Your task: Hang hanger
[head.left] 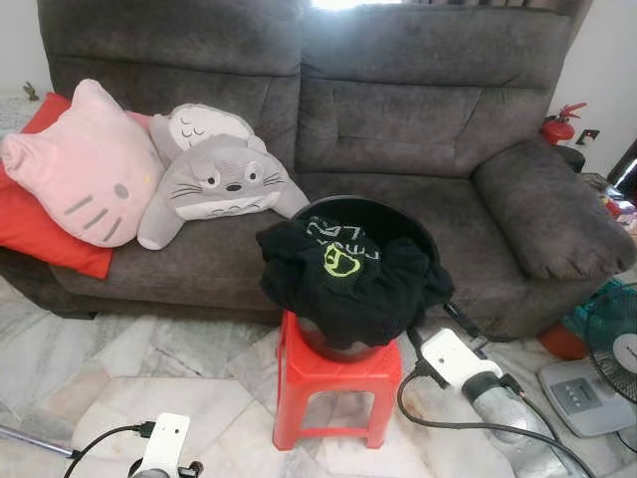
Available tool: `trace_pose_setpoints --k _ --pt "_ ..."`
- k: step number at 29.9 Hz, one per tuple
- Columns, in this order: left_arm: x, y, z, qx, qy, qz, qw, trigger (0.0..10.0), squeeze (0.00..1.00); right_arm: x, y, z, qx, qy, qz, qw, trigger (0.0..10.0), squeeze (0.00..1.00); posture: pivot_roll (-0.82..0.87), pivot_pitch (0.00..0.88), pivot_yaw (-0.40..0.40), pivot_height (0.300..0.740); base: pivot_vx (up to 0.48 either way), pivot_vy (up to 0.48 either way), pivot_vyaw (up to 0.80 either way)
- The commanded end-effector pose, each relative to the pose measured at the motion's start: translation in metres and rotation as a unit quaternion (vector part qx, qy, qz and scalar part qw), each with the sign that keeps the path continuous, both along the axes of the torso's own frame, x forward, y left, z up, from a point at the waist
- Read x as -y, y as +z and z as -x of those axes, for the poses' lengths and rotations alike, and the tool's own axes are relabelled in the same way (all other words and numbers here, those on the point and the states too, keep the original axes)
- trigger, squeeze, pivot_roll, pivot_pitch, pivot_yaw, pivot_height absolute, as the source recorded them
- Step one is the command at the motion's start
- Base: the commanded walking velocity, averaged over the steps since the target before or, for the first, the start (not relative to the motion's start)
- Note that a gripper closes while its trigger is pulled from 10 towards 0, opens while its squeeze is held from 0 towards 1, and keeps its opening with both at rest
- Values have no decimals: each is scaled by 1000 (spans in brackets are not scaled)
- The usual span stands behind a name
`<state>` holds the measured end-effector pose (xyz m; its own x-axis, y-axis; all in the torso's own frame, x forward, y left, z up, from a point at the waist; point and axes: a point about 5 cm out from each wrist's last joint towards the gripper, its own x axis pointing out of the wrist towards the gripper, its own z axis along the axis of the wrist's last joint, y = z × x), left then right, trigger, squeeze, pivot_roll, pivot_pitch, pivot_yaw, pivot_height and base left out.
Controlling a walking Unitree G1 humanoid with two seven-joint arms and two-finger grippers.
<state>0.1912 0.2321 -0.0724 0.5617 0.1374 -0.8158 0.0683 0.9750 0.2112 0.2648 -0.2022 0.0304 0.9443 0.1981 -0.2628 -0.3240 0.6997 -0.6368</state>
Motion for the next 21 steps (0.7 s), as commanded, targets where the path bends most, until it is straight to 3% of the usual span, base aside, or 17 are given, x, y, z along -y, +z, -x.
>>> trace_pose_setpoints --k 1,10,21 --pt "2 0 -2 -2 -5 1 1000 10000 0 2 1 -1 -5 8 0 1000 10000 0 -176 3 -63 740 0 0 0" --pt "2 1 -2 -3 -6 1 1000 10000 0 0 -1 0 -21 23 4 1000 10000 0 -174 4 -61 740 0 0 0" --pt "3 0 -3 -5 -9 2 1000 10000 0 6 -9 3 -33 -4 16 999 10000 0 -176 4 -57 740 0 0 0"
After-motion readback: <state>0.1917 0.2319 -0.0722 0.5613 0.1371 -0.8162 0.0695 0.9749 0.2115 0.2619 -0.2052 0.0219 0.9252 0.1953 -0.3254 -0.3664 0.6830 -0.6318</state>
